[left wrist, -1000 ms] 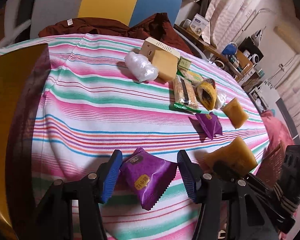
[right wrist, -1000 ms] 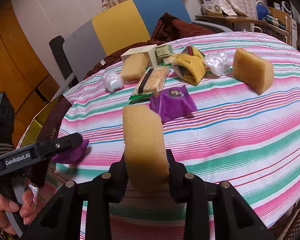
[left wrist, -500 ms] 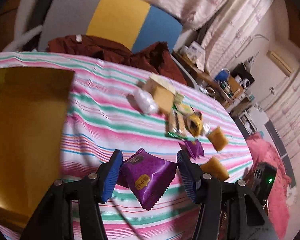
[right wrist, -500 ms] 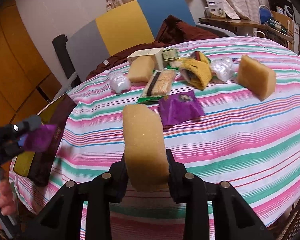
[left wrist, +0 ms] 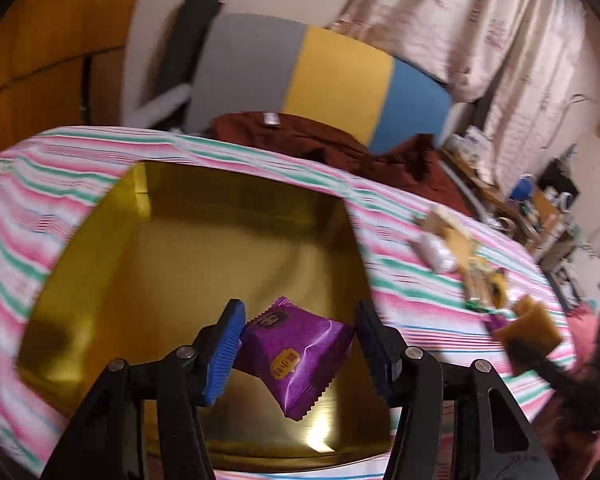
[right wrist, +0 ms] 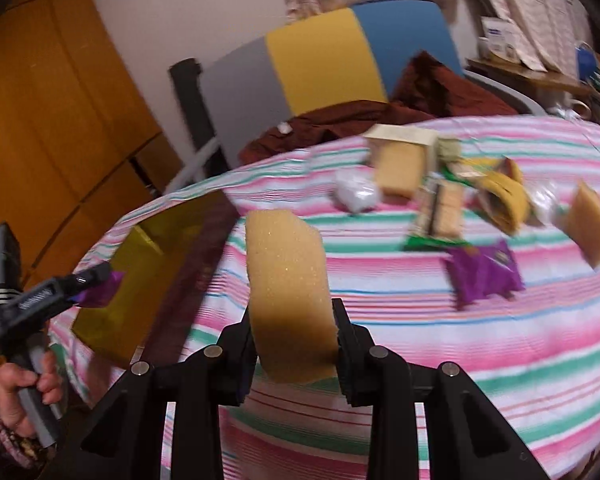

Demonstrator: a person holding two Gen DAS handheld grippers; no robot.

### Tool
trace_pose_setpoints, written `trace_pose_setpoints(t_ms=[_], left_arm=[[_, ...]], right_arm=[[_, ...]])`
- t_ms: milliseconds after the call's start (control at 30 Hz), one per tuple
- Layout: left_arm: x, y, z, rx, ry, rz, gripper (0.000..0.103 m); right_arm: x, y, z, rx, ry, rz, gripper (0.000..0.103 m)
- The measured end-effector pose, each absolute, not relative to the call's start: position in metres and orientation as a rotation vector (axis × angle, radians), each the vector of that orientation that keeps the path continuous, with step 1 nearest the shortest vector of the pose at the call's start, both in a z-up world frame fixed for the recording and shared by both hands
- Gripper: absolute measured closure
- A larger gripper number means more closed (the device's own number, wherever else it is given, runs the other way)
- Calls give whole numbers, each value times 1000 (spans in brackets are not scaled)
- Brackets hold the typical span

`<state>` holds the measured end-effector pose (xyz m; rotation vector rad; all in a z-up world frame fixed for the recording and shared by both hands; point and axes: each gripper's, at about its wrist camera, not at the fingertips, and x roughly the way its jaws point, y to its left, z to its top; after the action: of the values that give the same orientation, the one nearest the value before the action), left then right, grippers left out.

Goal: Organize objects
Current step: 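Carry the purple packet into the gold tray and open the left tool while the right tool carries the sponge, then lower the yellow sponge into the gold tray and open the right tool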

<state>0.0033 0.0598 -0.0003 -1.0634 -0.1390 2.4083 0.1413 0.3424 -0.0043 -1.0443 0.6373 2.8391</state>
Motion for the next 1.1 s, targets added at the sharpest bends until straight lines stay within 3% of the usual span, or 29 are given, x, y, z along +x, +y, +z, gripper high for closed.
trace_pose_setpoints(t_ms=[333, 533, 900, 1100], left_arm=[[-23, -1, -33, -1186, -42, 2609, 46], [-35, -29, -42, -1265, -143, 2634, 44], [-34, -73, 4, -1136, -500, 2705, 17], [-28, -79, 22, -1085, -522, 2798, 6]], right_arm=[[90, 265, 20, -1154, 575, 3059, 71], [57, 211, 11, -1305, 530, 3112, 71], [13, 163, -31, -1566, 637, 3048, 71], [-9, 141, -43, -1670, 693, 3018, 71]])
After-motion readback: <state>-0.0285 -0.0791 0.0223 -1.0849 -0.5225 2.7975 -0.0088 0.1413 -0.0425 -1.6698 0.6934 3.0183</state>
